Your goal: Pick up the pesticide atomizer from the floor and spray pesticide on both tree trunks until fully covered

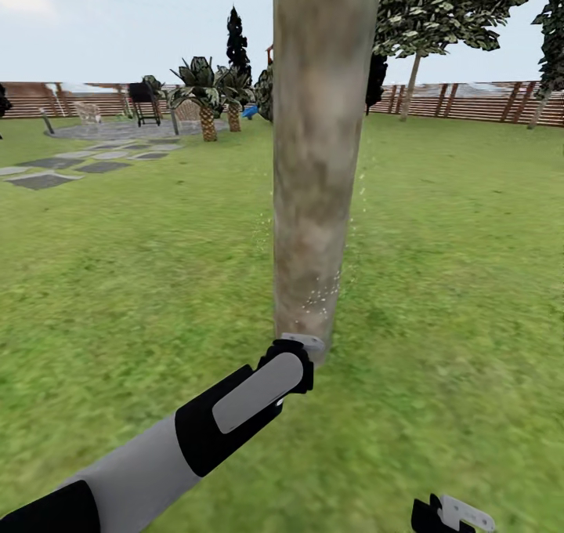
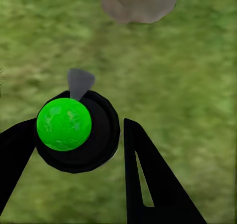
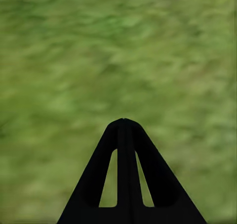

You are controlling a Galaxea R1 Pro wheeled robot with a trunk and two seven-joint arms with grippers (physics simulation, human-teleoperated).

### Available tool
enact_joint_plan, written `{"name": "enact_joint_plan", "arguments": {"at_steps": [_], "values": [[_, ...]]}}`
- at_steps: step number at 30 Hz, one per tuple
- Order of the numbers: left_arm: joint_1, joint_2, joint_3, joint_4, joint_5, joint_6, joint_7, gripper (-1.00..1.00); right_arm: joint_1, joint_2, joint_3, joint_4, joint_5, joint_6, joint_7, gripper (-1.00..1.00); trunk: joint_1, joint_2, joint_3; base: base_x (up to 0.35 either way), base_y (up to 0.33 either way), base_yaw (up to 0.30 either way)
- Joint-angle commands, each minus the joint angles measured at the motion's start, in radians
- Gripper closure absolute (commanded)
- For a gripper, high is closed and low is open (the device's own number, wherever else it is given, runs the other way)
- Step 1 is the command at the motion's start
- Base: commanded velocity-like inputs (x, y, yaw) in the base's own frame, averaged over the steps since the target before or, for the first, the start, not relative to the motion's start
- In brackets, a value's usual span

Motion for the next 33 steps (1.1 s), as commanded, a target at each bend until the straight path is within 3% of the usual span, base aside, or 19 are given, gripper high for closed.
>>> {"name": "enact_joint_plan", "arguments": {"at_steps": [1,7,10,12,15,16,18,23,26,32,33], "values": [[-0.001,0.0,-0.001,0.001,0.006,0.005,0.013,1.0,-0.001,0.001,-0.002,0.0,0.005,-0.002,-0.002,1.0,0.0,0.0,-0.001,0.005,0.018,-0.028],[-0.01,-0.001,0.001,0.002,0.026,0.011,0.029,1.0,-0.001,0.002,-0.001,0.0,0.005,-0.001,-0.003,1.0,0.0,0.0,-0.001,0.001,0.003,-0.005],[-0.074,0.0,0.003,0.005,0.09,0.022,0.029,1.0,-0.001,0.001,0.0,0.0,0.004,-0.001,-0.003,1.0,0.0,0.0,-0.001,0.0,0.0,0.0],[-0.171,0.002,0.002,0.013,0.177,0.025,0.029,1.0,-0.001,0.001,0.0,0.0,0.004,-0.001,-0.003,1.0,0.0,0.0,-0.001,0.0,0.0,0.0],[-0.304,0.005,0.002,0.083,0.258,0.026,0.029,1.0,-0.001,0.002,0.0,0.001,0.004,0.0,-0.003,1.0,0.0,0.0,-0.001,0.0,0.0,0.0],[-0.326,0.005,0.002,0.096,0.273,0.027,0.029,1.0,-0.001,0.001,0.0,0.001,0.004,0.0,-0.003,1.0,0.0,0.0,-0.001,0.0,0.0,0.0],[-0.47,0.006,0.001,0.156,0.384,0.027,0.029,1.0,-0.001,0.002,0.001,0.001,0.004,0.001,-0.003,1.0,0.0,0.0,-0.001,0.0,0.0,0.0],[-0.74,0.004,0.001,0.327,0.576,0.038,0.029,1.0,-0.001,0.002,0.001,0.002,0.004,0.003,-0.004,1.0,0.0,0.0,-0.001,0.0,0.0,0.0],[-0.82,0.004,0.001,0.371,0.626,0.054,0.029,1.0,-0.001,0.002,0.001,0.003,0.004,0.003,-0.004,1.0,0.0,0.0,-0.001,0.0,0.0,0.0],[-1.073,0.004,-0.001,0.519,0.766,0.096,0.029,1.0,-0.001,0.002,0.004,0.004,0.006,0.004,-0.006,1.0,0.0,0.0,-0.001,0.0,0.0,0.0],[-1.109,0.004,-0.001,0.534,0.77,0.101,0.029,1.0,-0.001,0.002,0.004,0.004,0.005,0.004,-0.006,1.0,0.0,0.0,-0.001,0.0,0.0,0.0]]}}
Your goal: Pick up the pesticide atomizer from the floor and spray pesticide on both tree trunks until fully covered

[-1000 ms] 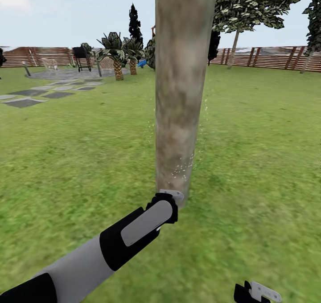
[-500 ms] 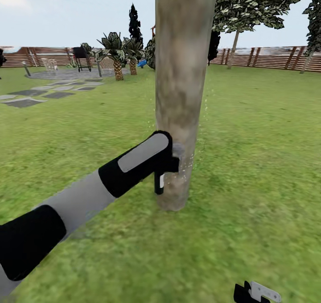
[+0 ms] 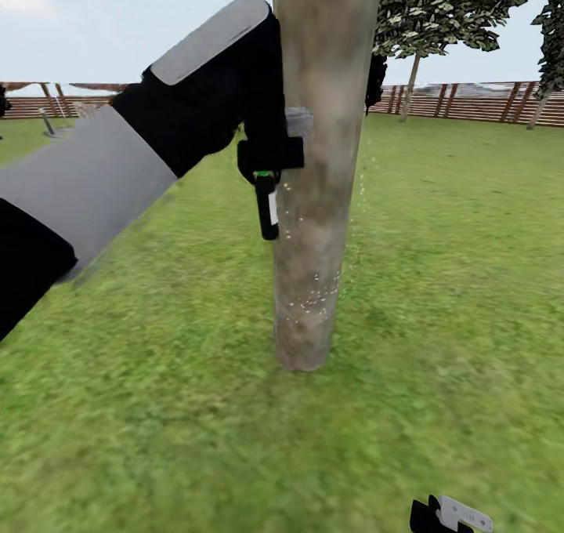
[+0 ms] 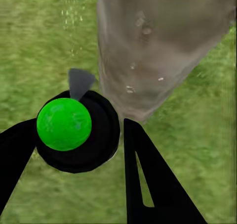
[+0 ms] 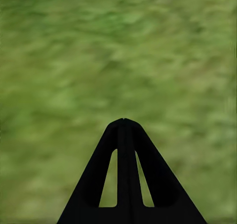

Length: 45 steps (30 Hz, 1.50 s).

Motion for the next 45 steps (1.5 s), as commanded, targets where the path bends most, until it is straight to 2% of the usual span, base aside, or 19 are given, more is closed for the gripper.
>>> {"name": "enact_joint_plan", "arguments": {"at_steps": [1,5,8,14,29,33,40,43,44,45], "values": [[-0.039,-0.001,-0.002,0.011,0.007,0.014,0.007,1.0,-0.001,0.001,-0.002,0.0,0.006,-0.002,-0.002,1.0,0.0,0.0,-0.001,0.0,0.0,0.0],[-0.153,-0.008,-0.001,0.026,0.007,0.02,0.007,1.0,-0.001,0.001,0.0,0.0,0.006,-0.002,-0.003,1.0,0.0,0.0,-0.001,0.0,0.0,0.0],[-0.185,-0.013,0.0,0.02,0.007,0.02,0.007,1.0,-0.001,0.001,0.0,0.0,0.006,-0.002,-0.003,1.0,0.0,0.0,-0.001,0.0,0.0,0.0],[-0.27,-0.04,0.005,-0.026,0.007,0.021,0.005,1.0,-0.001,0.001,0.001,0.0,0.006,-0.002,-0.003,1.0,0.0,0.0,-0.001,0.0,0.0,0.0],[-0.273,-0.043,0.01,-0.277,0.007,0.014,-0.001,1.0,-0.001,0.001,0.002,-0.001,0.006,-0.002,-0.005,1.0,0.0,0.0,-0.001,0.0,0.0,0.0],[-0.209,-0.043,0.01,-0.327,0.007,0.011,-0.002,1.0,-0.001,0.001,0.003,-0.001,0.006,-0.002,-0.006,1.0,0.0,0.0,-0.001,0.0,0.0,0.0],[-0.004,-0.043,0.007,-0.376,0.007,0.007,0.003,1.0,-0.001,0.001,0.003,-0.001,0.006,-0.003,-0.007,1.0,0.0,0.0,-0.001,0.0,0.0,0.0],[0.058,-0.041,0.006,-0.379,-0.024,0.008,0.005,1.0,-0.001,0.001,0.003,-0.001,0.006,-0.003,-0.008,1.0,0.0,0.0,-0.001,0.0,0.0,0.0],[0.129,-0.04,0.006,-0.384,-0.06,0.009,0.007,1.0,-0.001,0.001,0.003,-0.001,0.006,-0.003,-0.008,1.0,0.0,0.0,-0.001,0.0,0.0,0.0],[0.164,-0.04,0.006,-0.39,-0.078,0.009,0.007,1.0,-0.001,0.001,0.003,-0.001,0.006,-0.003,-0.008,1.0,0.0,0.0,-0.001,0.0,0.0,0.0]]}}
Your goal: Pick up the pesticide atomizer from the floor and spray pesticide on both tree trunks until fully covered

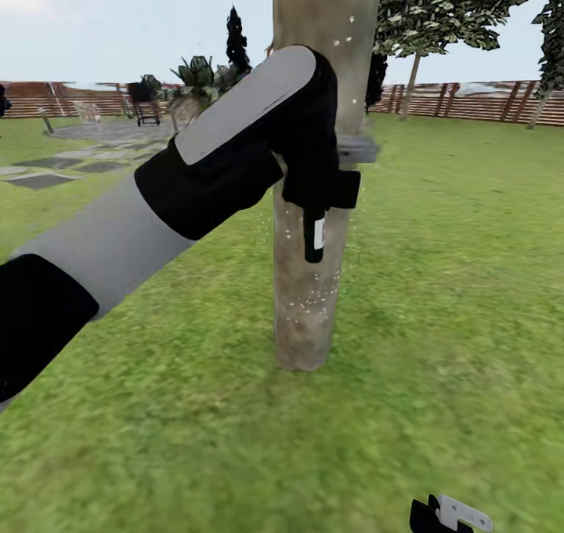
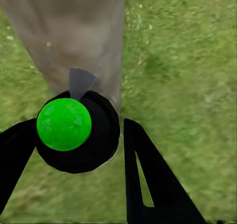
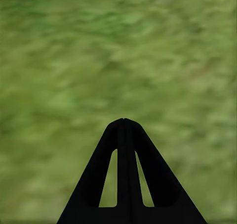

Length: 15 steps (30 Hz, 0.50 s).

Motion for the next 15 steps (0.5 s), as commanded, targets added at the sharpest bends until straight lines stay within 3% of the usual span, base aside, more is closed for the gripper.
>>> {"name": "enact_joint_plan", "arguments": {"at_steps": [1,2,4,8,15], "values": [[0.06,0.0,0.0,-0.008,-0.034,0.012,0.009,1.0,-0.001,0.001,-0.002,0.0,0.006,-0.002,-0.002,1.0,-0.001,-0.001,-0.001,0.0,0.0,0.0],[0.079,0.0,0.0,-0.01,-0.047,0.013,0.009,1.0,-0.001,0.001,-0.002,0.0,0.006,-0.002,-0.002,1.0,-0.001,-0.001,-0.001,0.0,0.0,0.0],[0.175,0.001,0.0,-0.028,-0.11,0.018,0.009,1.0,-0.001,0.001,-0.002,0.0,0.006,-0.001,-0.003,1.0,-0.001,-0.001,-0.001,0.0,0.0,0.0],[0.29,0.002,-0.001,-0.058,-0.178,0.02,0.009,1.0,-0.001,0.001,-0.002,0.0,0.006,-0.002,-0.003,1.0,-0.001,-0.001,-0.001,0.0,0.0,0.0],[0.595,0.004,-0.004,-0.108,-0.39,0.024,0.009,1.0,-0.001,0.001,-0.002,0.0,0.006,-0.002,-0.003,1.0,-0.001,-0.001,-0.001,0.0,0.0,0.0]]}}
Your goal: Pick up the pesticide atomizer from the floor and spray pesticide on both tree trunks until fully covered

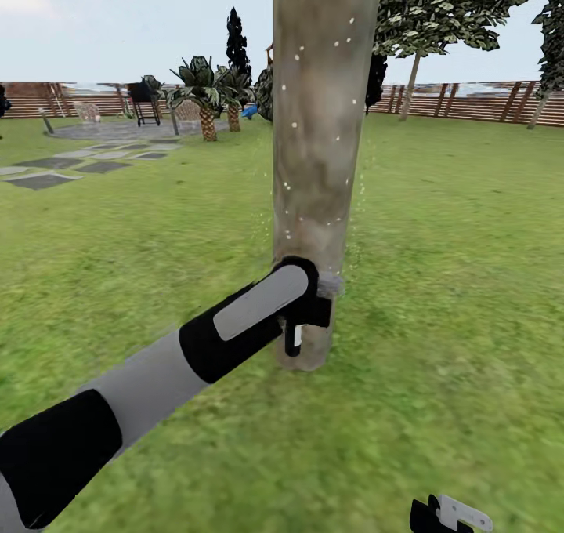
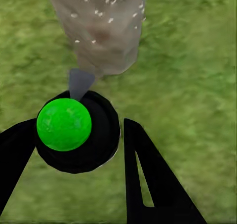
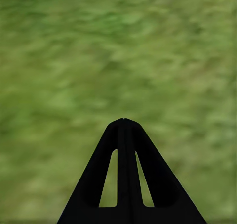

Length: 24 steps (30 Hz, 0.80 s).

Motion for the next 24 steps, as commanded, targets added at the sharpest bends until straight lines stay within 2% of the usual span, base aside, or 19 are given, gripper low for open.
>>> {"name": "enact_joint_plan", "arguments": {"at_steps": [1,3,4,6,9,12,19,21,24], "values": [[0.033,0.0,-0.001,-0.008,-0.02,0.011,0.009,1.0,-0.001,0.001,-0.002,0.0,0.006,-0.002,-0.002,1.0,0.0,0.0,-0.001,0.0,0.0,0.0],[0.1,0.001,-0.002,-0.025,-0.078,0.01,0.009,1.0,-0.001,0.001,-0.002,0.0,0.006,-0.002,-0.001,1.0,0.0,0.0,-0.001,0.0,0.0,0.0],[0.155,0.006,-0.003,-0.041,-0.133,0.007,0.009,1.0,-0.001,0.001,-0.002,0.0,0.006,-0.003,0.0,1.0,0.0,0.0,-0.001,0.0,0.0,0.0],[0.233,0.013,-0.003,-0.066,-0.209,0.003,0.008,1.0,-0.001,0.002,-0.002,0.0,0.007,-0.004,0.004,1.0,0.0,0.0,-0.001,0.0,0.0,0.0],[0.339,0.018,-0.002,-0.086,-0.266,-0.001,-0.002,1.0,-0.001,0.002,-0.002,0.0,0.006,-0.005,0.007,1.0,0.0,0.0,-0.001,0.0,0.0,0.0],[0.368,0.019,-0.002,-0.092,-0.278,-0.003,-0.004,1.0,-0.001,0.001,-0.002,-0.001,0.006,-0.005,0.008,1.0,0.0,0.0,-0.001,0.0,0.0,0.0],[0.379,0.02,0.006,-0.103,-0.282,-0.007,-0.011,1.0,-0.001,0.001,-0.005,-0.002,0.006,-0.005,0.009,1.0,0.0,0.0,-0.001,0.0,0.065,-0.003],[0.379,0.02,0.006,-0.104,-0.282,-0.018,-0.037,1.0,-0.001,0.0,-0.009,-0.002,0.006,-0.005,0.009,1.0,0.0,0.0,-0.001,0.0,0.283,-0.085],[0.379,0.026,0.007,-0.105,-0.282,-0.029,-0.113,1.0,-0.001,0.0,-0.012,-0.002,0.006,-0.005,0.01,1.0,0.0,0.0,-0.001,0.0,0.319,-0.195]]}}
